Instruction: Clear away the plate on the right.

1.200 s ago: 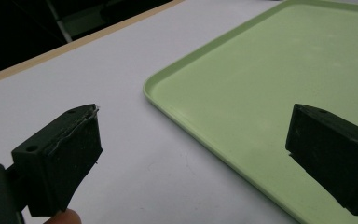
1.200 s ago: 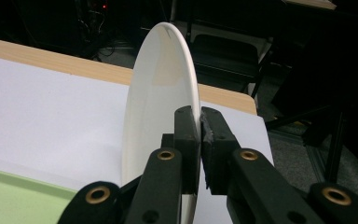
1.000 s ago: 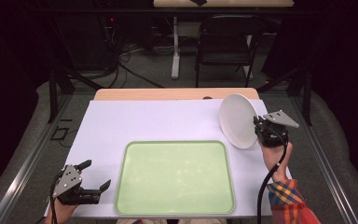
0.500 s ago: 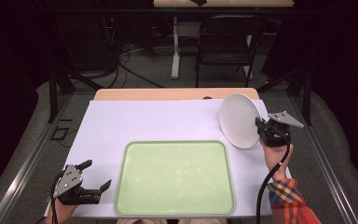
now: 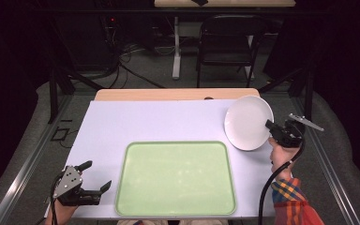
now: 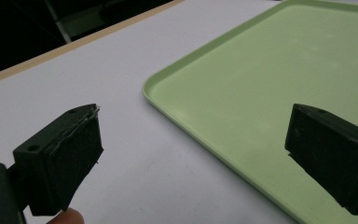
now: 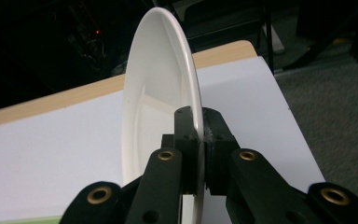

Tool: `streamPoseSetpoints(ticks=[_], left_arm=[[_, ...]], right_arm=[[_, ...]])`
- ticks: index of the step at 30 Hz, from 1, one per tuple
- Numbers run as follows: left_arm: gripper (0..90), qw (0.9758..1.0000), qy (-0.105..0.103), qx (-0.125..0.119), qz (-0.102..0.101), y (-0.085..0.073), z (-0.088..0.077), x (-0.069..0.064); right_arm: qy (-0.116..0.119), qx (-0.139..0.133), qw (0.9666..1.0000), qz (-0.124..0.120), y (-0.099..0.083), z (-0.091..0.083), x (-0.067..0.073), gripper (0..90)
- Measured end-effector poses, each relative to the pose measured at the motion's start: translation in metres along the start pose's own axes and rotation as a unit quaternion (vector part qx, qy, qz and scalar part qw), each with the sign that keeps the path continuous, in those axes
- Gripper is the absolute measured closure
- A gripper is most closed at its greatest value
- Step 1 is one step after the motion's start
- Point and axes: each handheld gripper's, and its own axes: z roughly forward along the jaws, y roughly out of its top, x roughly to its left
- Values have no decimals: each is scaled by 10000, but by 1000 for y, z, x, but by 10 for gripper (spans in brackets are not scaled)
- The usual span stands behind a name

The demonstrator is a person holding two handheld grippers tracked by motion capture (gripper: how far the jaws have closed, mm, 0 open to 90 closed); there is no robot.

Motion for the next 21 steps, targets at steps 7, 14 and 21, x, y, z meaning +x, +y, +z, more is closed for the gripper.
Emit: streamPoseSetpoints(ticks=[7, 14, 21], left_arm=[[35, 10000, 0, 20, 9, 0, 0, 0], [34, 10000, -10, 35, -1, 0, 0, 0], [31, 10000, -8, 14, -31, 0, 0, 0]], right_arm=[[194, 81, 9940, 1072, -4, 0, -30, 861], [523, 7, 9860, 1581, -4, -4, -40, 860], [831, 47, 9810, 1754, -4, -5, -35, 859]])
